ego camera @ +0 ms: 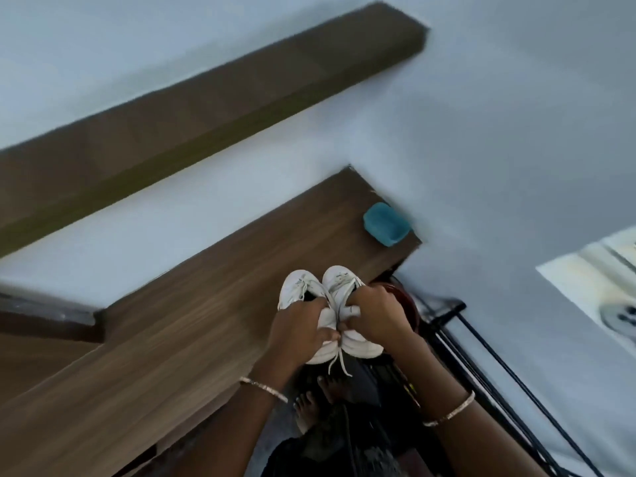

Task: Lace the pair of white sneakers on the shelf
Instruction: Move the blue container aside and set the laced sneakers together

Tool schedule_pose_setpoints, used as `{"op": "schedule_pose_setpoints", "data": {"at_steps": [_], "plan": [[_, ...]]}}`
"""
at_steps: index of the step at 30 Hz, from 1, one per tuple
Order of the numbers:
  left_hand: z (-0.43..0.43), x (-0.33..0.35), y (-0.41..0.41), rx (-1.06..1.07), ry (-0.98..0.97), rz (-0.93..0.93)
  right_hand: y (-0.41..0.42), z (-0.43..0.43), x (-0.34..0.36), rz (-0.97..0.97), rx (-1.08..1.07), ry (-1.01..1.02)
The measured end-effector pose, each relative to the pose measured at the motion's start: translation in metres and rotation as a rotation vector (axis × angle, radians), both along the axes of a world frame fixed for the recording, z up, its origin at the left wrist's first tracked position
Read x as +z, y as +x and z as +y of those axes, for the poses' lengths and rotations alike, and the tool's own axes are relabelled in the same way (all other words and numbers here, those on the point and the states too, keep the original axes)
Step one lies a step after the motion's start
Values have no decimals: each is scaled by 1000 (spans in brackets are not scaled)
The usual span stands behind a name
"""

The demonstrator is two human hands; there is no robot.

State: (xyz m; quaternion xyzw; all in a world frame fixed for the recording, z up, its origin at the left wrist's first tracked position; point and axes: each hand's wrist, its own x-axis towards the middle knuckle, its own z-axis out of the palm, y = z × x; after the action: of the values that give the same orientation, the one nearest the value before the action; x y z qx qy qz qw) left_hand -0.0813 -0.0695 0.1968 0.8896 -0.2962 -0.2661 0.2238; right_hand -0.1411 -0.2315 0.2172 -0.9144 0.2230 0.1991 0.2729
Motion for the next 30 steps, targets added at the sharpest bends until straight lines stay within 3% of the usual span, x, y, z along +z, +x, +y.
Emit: {"op": "schedule_pose_setpoints", "data": {"at_steps": [9, 18, 26, 30], "plan": [[-128, 3, -45, -480, 18, -173, -106, -79, 9, 6, -461, -40], [-232, -65, -126, -863, 49, -374, -214, -124, -64, 49, -912, -122], [-257, -149, -177, -1133, -5, -451, -257, -124, -145, 16, -1055, -206], [-239, -199, -191, -1128, -91, -501, -270, -104, -190, 65, -1098, -189]]}}
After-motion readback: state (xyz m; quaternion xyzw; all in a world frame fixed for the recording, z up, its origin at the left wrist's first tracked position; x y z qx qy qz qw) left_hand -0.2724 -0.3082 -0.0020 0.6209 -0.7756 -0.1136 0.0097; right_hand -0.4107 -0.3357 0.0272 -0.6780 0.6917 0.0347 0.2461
